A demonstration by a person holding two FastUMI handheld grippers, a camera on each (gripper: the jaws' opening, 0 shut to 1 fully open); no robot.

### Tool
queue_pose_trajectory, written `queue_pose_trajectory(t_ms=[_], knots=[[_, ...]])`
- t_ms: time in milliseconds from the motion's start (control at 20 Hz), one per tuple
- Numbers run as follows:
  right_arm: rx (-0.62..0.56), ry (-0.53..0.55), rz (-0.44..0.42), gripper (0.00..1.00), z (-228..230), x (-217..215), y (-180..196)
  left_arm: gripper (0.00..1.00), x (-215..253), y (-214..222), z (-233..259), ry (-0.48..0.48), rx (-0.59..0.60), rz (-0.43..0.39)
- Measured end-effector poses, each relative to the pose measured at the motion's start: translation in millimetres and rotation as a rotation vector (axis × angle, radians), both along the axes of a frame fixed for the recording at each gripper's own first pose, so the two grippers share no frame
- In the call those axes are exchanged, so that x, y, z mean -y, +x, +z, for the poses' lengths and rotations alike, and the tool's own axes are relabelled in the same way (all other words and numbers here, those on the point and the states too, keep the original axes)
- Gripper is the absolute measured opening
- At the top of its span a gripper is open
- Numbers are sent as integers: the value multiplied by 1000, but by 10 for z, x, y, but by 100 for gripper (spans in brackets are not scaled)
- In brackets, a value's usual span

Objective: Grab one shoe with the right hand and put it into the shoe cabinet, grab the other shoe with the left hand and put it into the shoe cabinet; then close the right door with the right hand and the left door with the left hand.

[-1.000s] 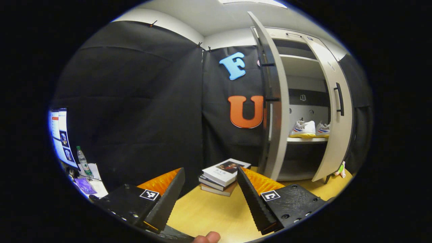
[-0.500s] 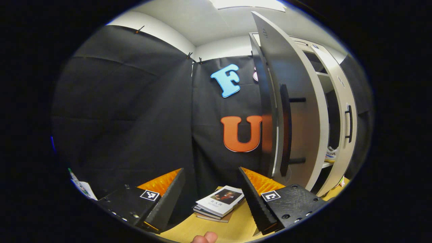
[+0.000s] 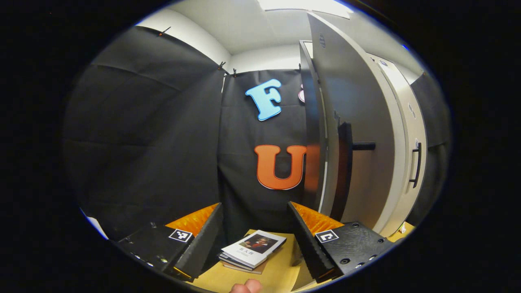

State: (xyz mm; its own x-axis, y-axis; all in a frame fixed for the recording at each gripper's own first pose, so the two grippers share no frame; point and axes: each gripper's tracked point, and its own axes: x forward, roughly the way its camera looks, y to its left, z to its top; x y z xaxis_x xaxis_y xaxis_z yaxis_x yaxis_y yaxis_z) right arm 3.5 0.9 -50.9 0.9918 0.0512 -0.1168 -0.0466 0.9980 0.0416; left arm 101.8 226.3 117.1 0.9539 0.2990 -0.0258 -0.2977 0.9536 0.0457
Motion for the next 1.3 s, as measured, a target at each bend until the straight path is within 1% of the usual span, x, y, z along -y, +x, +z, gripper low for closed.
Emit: queue_pose_trajectory(t_ms=[100,300,350,400,500,700,900,1100,1300], knots=[[-5,-5,6,95,-23,-15,32,93,14,-1,10,22,-2,-5],[-2,1,22,95,-12,-44,80,92,162,3,-47,-42,-34,-42],[6,1,24,91,10,-47,88,92,229,-2,-51,-59,-32,-49],[12,-2,26,95,26,-44,96,92,314,-2,-63,-67,-31,-60],[18,-12,23,95,35,-1,112,92,530,3,-55,-67,-28,-88],[7,-9,2,95,-3,150,124,92,856,59,-50,-47,-22,-119],[-9,12,-30,96,-44,338,149,92,1172,146,-75,-52,-25,-150],[-16,20,-59,95,-79,474,188,92,1522,304,-84,-49,-21,-199],[-23,15,-84,95,-129,604,140,93,1937,560,-122,-36,-17,-275]])
